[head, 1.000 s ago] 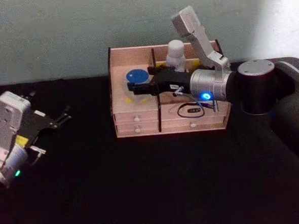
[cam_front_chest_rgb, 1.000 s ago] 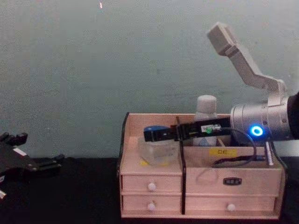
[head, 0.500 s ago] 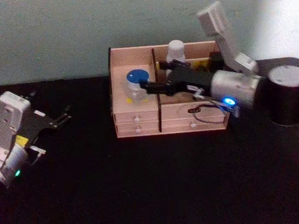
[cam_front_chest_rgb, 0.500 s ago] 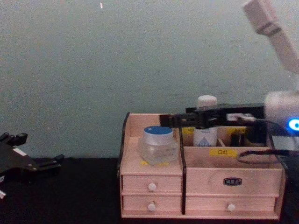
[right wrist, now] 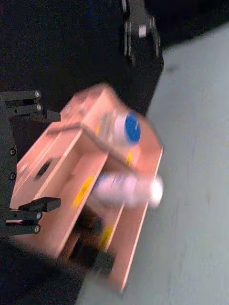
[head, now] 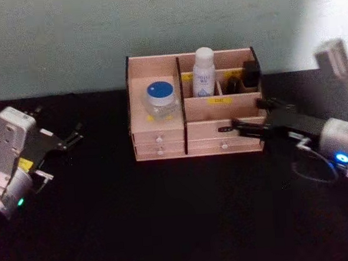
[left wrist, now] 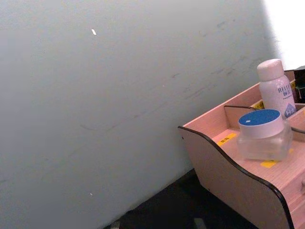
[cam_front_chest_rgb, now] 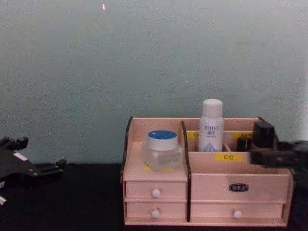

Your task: Pick up the facial cleanser and watermelon frost from the table and place them into the tiered storage box.

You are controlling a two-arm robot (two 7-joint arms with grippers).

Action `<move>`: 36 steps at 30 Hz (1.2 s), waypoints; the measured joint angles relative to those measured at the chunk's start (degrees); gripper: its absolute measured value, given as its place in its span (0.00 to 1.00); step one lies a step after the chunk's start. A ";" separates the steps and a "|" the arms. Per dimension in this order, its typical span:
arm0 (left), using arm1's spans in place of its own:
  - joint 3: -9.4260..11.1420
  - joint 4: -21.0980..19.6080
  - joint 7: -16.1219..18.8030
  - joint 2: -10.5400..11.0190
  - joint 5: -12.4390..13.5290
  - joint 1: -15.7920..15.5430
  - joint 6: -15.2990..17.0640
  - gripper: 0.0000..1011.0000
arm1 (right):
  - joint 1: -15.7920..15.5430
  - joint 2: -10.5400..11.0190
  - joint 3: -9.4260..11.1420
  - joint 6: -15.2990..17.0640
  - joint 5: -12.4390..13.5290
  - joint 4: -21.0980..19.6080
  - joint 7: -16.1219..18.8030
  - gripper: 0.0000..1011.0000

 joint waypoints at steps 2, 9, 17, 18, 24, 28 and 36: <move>0.00 0.00 0.00 0.00 0.00 0.00 0.00 0.99 | -3.37 0.83 2.72 -0.76 0.45 -1.90 -3.79 0.99; 0.00 0.00 0.00 0.00 0.00 0.00 0.00 0.99 | -11.49 0.53 10.76 -4.05 -0.90 -5.63 -15.18 0.99; 0.00 0.00 0.00 0.00 0.00 0.00 0.00 0.99 | -12.53 -1.53 12.07 -3.27 -6.27 -4.49 -23.29 0.99; 0.00 0.00 0.00 0.00 0.00 0.00 0.00 0.99 | -12.08 -2.08 11.43 -2.87 -7.54 -3.68 -24.37 0.99; 0.00 0.00 0.00 0.00 0.00 0.00 0.00 0.99 | -10.47 -3.83 9.35 -1.73 -10.79 -0.43 -25.87 0.99; 0.00 0.00 0.00 0.00 0.00 0.00 0.00 0.99 | -9.52 -4.97 8.32 -1.06 -12.29 1.64 -25.82 0.99; 0.00 0.00 0.00 0.00 0.00 0.00 0.00 0.99 | -9.18 -5.74 7.85 -0.84 -13.40 2.81 -25.86 0.99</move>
